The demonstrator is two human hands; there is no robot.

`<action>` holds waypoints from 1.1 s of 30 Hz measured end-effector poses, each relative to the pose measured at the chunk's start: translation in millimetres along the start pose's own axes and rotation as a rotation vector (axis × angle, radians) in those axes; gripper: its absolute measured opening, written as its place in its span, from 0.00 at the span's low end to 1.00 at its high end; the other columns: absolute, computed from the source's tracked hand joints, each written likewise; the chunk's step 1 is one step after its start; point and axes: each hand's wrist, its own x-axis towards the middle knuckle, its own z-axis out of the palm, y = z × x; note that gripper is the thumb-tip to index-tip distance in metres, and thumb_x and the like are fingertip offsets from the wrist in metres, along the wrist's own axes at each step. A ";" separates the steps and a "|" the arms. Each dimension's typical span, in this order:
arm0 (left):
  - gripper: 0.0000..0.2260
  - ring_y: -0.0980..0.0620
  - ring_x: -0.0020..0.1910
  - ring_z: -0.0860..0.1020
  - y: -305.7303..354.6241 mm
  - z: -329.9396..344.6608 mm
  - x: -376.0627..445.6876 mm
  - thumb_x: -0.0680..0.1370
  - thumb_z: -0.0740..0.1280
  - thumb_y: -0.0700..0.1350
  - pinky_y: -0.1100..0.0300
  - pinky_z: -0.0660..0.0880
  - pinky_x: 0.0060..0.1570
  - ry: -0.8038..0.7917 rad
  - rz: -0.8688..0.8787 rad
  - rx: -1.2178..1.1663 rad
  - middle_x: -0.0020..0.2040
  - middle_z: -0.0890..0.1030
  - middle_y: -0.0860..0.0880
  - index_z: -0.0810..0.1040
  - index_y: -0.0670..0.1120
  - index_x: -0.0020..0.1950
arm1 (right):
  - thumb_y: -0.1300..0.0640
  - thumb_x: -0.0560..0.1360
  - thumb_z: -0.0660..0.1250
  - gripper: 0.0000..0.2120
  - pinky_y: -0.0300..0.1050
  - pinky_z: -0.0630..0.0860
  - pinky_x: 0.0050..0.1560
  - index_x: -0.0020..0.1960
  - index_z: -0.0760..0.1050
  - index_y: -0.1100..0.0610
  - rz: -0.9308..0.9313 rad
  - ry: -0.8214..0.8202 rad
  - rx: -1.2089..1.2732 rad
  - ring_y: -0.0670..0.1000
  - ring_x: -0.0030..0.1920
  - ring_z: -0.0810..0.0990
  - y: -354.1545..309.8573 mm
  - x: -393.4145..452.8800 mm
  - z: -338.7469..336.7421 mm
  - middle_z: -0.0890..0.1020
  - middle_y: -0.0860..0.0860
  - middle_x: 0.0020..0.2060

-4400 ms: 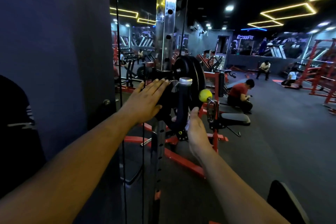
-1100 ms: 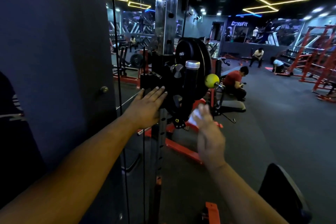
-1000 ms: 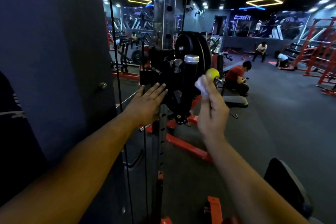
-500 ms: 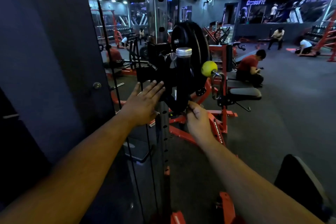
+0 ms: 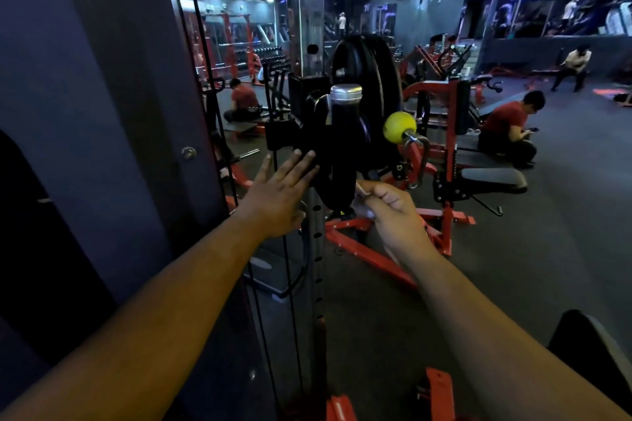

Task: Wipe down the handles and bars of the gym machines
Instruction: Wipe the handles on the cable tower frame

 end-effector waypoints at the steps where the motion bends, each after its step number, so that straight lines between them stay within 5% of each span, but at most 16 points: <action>1: 0.42 0.52 0.78 0.28 2.3 -0.8 -0.4 0.81 0.62 0.59 0.36 0.34 0.78 -0.008 -0.006 -0.001 0.82 0.31 0.52 0.39 0.51 0.84 | 0.72 0.82 0.59 0.16 0.41 0.79 0.59 0.58 0.82 0.61 0.017 0.012 0.006 0.48 0.57 0.84 -2.4 1.9 7.3 0.87 0.51 0.52; 4: 0.42 0.53 0.77 0.28 8.1 -0.1 -3.0 0.81 0.62 0.60 0.35 0.38 0.78 -0.016 -0.015 -0.011 0.81 0.30 0.52 0.39 0.51 0.84 | 0.69 0.82 0.59 0.17 0.49 0.78 0.64 0.59 0.82 0.53 0.056 0.073 -0.038 0.47 0.59 0.83 3.3 -6.1 35.6 0.86 0.50 0.54; 9: 0.41 0.50 0.82 0.34 -3.6 -1.9 -9.2 0.81 0.63 0.58 0.34 0.38 0.78 -0.017 0.034 -0.075 0.83 0.32 0.50 0.40 0.54 0.84 | 0.65 0.84 0.59 0.13 0.48 0.80 0.62 0.59 0.82 0.58 0.100 0.285 0.195 0.51 0.59 0.83 -4.6 -55.5 48.3 0.85 0.51 0.55; 12: 0.40 0.50 0.82 0.34 -11.6 -3.8 -11.9 0.81 0.65 0.58 0.33 0.40 0.78 -0.043 0.090 -0.181 0.83 0.32 0.51 0.41 0.57 0.84 | 0.66 0.84 0.60 0.12 0.48 0.78 0.65 0.57 0.83 0.59 -0.194 0.468 0.023 0.50 0.56 0.84 -30.5 -78.8 55.9 0.86 0.49 0.51; 14: 0.40 0.50 0.82 0.35 -16.8 -3.7 -10.5 0.81 0.65 0.59 0.34 0.40 0.79 -0.043 0.119 -0.228 0.83 0.33 0.51 0.43 0.58 0.84 | 0.69 0.82 0.58 0.16 0.54 0.74 0.70 0.65 0.79 0.64 -0.578 0.466 -0.350 0.54 0.67 0.79 -46.9 -69.3 64.6 0.83 0.54 0.62; 16: 0.39 0.51 0.82 0.36 -21.9 0.4 -11.9 0.81 0.65 0.61 0.35 0.41 0.79 -0.023 0.141 -0.213 0.83 0.34 0.50 0.45 0.58 0.84 | 0.67 0.80 0.56 0.20 0.63 0.61 0.77 0.70 0.76 0.62 -0.750 0.260 -1.077 0.57 0.74 0.71 -52.5 -40.7 75.1 0.79 0.56 0.68; 18: 0.39 0.51 0.83 0.38 -24.9 5.2 -15.1 0.80 0.66 0.61 0.35 0.43 0.78 -0.005 0.154 -0.259 0.84 0.36 0.50 0.48 0.57 0.84 | 0.60 0.79 0.59 0.20 0.76 0.44 0.75 0.70 0.76 0.56 -0.641 0.102 -1.764 0.57 0.80 0.60 -44.3 -19.3 82.2 0.77 0.54 0.70; 21: 0.42 0.50 0.83 0.39 -25.4 10.6 -21.4 0.79 0.67 0.62 0.36 0.43 0.78 -0.003 0.192 -0.327 0.84 0.37 0.50 0.46 0.56 0.85 | 0.55 0.79 0.66 0.16 0.84 0.31 0.65 0.66 0.79 0.56 -0.490 -0.047 -2.122 0.57 0.82 0.53 -32.4 -17.1 83.6 0.78 0.55 0.68; 27: 0.42 0.51 0.83 0.41 -5.1 21.7 -41.4 0.80 0.67 0.60 0.39 0.44 0.79 -0.046 0.279 -0.428 0.85 0.41 0.50 0.45 0.52 0.85 | 0.59 0.76 0.68 0.15 0.77 0.49 0.73 0.63 0.80 0.56 -0.607 -0.178 -2.054 0.56 0.78 0.64 -29.1 -68.7 67.4 0.78 0.55 0.68; 30: 0.41 0.50 0.84 0.45 21.2 36.7 -56.4 0.80 0.67 0.61 0.40 0.48 0.80 -0.060 0.290 -0.510 0.85 0.45 0.51 0.47 0.54 0.85 | 0.57 0.77 0.67 0.14 0.62 0.63 0.74 0.61 0.81 0.50 -0.330 -0.074 -1.841 0.55 0.72 0.73 -13.9 -116.7 52.1 0.82 0.51 0.63; 33: 0.40 0.48 0.83 0.53 65.0 53.8 -80.8 0.79 0.67 0.63 0.44 0.56 0.79 -0.114 0.344 -0.605 0.84 0.54 0.50 0.52 0.54 0.85 | 0.54 0.78 0.57 0.17 0.51 0.76 0.59 0.60 0.81 0.48 0.057 0.195 -1.434 0.55 0.59 0.82 4.4 -175.6 41.6 0.84 0.50 0.56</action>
